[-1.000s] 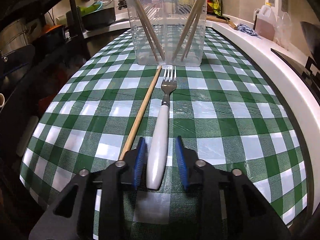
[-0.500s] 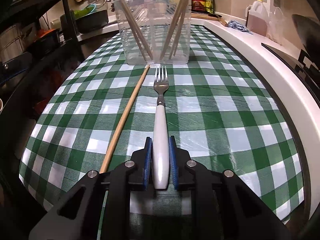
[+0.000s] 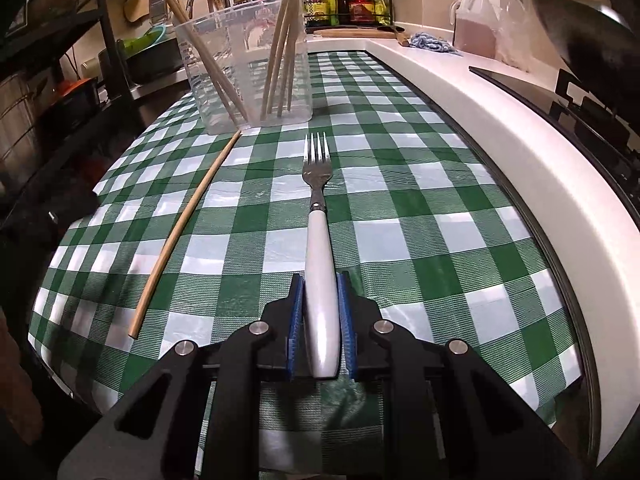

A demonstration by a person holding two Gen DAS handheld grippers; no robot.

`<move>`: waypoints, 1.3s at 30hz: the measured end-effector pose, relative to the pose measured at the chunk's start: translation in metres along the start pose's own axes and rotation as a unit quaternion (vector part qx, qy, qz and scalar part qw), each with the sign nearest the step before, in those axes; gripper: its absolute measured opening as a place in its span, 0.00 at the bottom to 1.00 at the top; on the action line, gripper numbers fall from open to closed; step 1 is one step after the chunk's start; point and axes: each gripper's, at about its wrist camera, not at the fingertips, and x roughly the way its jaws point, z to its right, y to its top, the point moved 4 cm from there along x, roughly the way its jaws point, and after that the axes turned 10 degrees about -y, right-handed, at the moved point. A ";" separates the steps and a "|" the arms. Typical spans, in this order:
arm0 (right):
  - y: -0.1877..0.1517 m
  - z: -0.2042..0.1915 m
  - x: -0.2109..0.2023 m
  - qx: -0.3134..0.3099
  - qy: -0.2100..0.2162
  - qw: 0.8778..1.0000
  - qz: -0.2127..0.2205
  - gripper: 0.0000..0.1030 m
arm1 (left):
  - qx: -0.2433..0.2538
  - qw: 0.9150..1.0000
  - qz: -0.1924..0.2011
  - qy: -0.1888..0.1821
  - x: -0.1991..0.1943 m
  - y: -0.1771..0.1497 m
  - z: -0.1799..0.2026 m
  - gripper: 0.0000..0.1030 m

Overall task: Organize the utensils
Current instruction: 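Close the left tool on the last chopstick while the right tool holds the fork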

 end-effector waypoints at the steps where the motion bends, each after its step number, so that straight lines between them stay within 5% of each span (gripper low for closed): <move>1: -0.001 0.002 0.000 0.004 0.003 1.000 -0.001 0.18 | 0.003 1.000 -0.004 -0.001 0.004 -0.004 0.004 0.10; 6: -0.003 0.005 -0.002 0.005 0.010 1.000 0.004 0.18 | 0.004 1.000 -0.018 0.002 0.017 -0.017 0.011 0.20; 18: -0.005 0.005 -0.003 0.001 0.010 1.000 0.005 0.18 | 0.065 0.996 -0.034 0.057 0.029 -0.042 0.031 0.19; 19: -0.005 0.005 -0.003 0.001 0.008 1.000 0.005 0.18 | 0.066 0.995 -0.033 0.060 0.028 -0.042 0.031 0.12; 27: -0.006 0.004 -0.004 -0.002 0.003 1.000 0.003 0.18 | 0.001 0.996 -0.017 0.085 0.004 -0.047 0.003 0.06; 39: -0.007 0.003 -0.004 -0.010 -0.004 1.000 0.011 0.18 | 0.020 0.995 -0.004 0.097 0.003 -0.055 0.011 0.07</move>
